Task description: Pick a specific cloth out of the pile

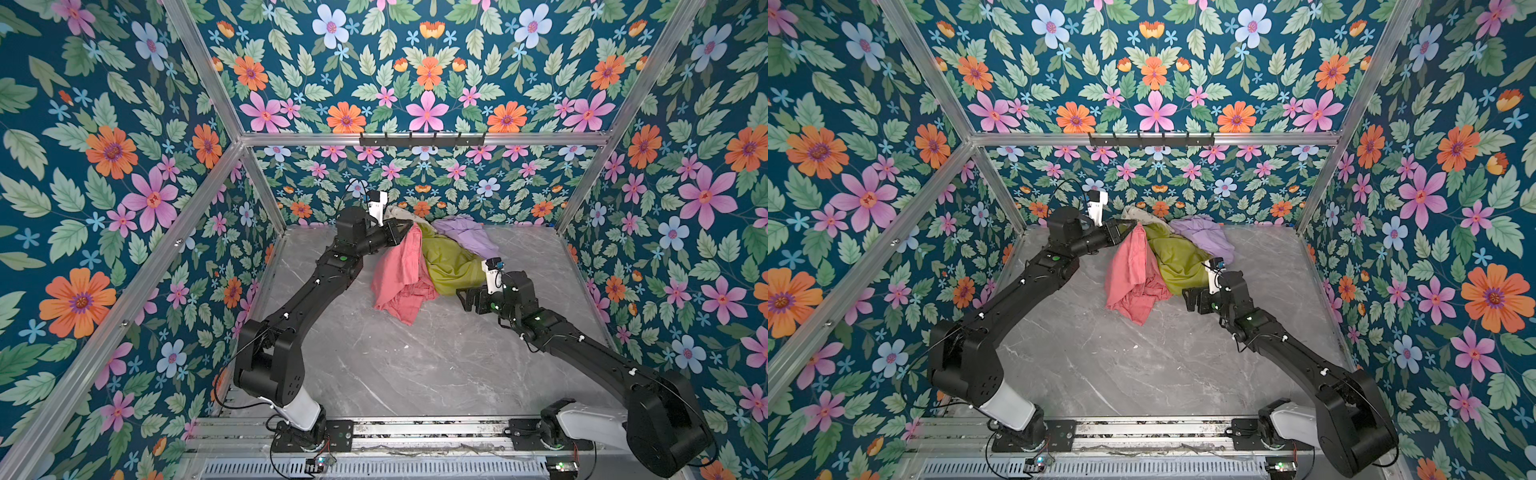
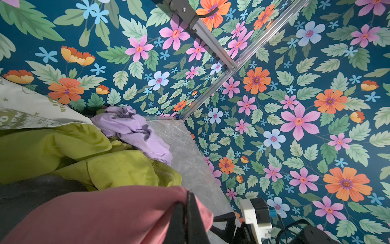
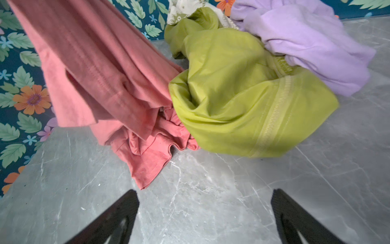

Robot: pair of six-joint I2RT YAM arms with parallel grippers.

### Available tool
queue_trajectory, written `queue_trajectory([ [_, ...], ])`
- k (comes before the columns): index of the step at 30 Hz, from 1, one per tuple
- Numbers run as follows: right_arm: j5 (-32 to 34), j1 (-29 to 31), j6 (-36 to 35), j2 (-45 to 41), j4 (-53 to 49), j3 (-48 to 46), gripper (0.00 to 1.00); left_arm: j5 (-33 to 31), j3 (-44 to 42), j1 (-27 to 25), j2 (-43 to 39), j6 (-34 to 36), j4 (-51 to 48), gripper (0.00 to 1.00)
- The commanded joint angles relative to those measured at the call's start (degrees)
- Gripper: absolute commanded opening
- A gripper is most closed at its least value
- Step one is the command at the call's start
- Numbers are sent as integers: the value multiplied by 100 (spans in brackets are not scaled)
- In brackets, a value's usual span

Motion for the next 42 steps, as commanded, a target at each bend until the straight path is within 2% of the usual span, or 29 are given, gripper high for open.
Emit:
queue_trajectory([
  [1,300,365,-120,111,160,-11,94,-8,-37,-2,-62,80,226,0],
  [7,636,1264,-213,1039,305,378,86,-40,-211,-2,-101,91,278,0],
  [11,991,1993,-537,1941,66,1077,79,-57,-306,-3,-119,108,294,0],
  [15,1157,2373,-717,2828,-200,1773,70,-63,-371,-2,-137,108,309,0],
  [21,1096,2490,-709,3444,-286,2159,61,-60,-472,6,-207,128,314,0],
  [34,1411,2496,-790,4243,-473,2532,53,-32,-494,15,-181,144,349,0],
  [37,1601,2499,-805,4407,-571,2612,46,-34,-488,15,-172,144,349,0],
  [42,1812,2495,-755,4490,-642,2651,25,-44,-496,15,-193,165,331,0],
])
